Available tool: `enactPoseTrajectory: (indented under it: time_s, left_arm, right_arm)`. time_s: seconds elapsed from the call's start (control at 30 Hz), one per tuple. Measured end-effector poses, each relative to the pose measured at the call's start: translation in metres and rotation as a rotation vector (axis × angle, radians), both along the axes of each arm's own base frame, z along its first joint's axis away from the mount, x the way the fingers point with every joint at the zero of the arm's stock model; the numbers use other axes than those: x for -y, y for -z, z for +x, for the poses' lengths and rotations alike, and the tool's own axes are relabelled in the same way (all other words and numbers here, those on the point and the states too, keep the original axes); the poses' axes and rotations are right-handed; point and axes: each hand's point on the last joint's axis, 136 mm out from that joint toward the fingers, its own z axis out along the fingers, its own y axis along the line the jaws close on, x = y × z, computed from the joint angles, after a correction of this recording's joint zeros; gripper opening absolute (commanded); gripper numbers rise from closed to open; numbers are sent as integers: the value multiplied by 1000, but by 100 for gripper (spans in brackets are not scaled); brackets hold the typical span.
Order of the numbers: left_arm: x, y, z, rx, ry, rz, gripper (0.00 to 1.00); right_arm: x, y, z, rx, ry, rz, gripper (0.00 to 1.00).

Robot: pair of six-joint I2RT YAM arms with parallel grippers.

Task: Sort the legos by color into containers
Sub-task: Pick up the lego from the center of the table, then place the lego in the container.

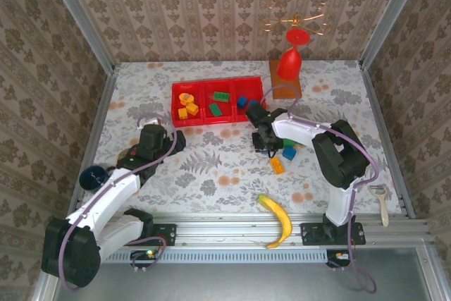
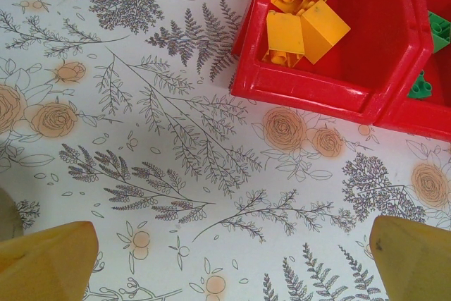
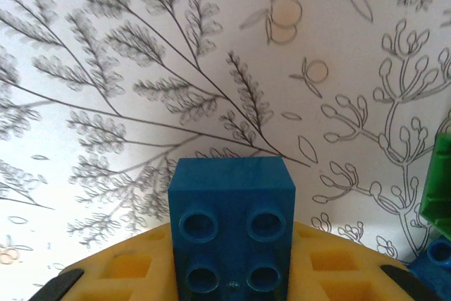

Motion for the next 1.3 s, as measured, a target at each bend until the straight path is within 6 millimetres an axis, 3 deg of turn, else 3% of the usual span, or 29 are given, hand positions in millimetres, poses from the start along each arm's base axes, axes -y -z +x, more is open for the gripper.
enactPoseTrajectory:
  time_s: [0.33, 0.67, 0.77, 0.87, 1.03, 1.3]
  left_arm:
    - [0, 0, 0, 0, 0, 0, 100]
    - [0, 0, 0, 0, -1, 0, 100]
    - [0, 0, 0, 0, -2, 0, 100]
    - [-2, 0, 0, 0, -6, -1, 100]
    - [-2, 0, 1, 0, -6, -1, 100]
    - [-3, 1, 0, -1, -9, 0, 100]
  right_arm:
    - [-14, -33, 30, 105, -18, 35, 15]
    - [-33, -109, 89, 337, -56, 44, 16]
    - [-39, -122, 106, 383, -66, 39, 16]
    - [-46, -121, 122, 401, -76, 28, 17]
    - [-51, -104, 141, 395, -80, -10, 20]
    - [-38, -99, 159, 398, -42, -22, 28]
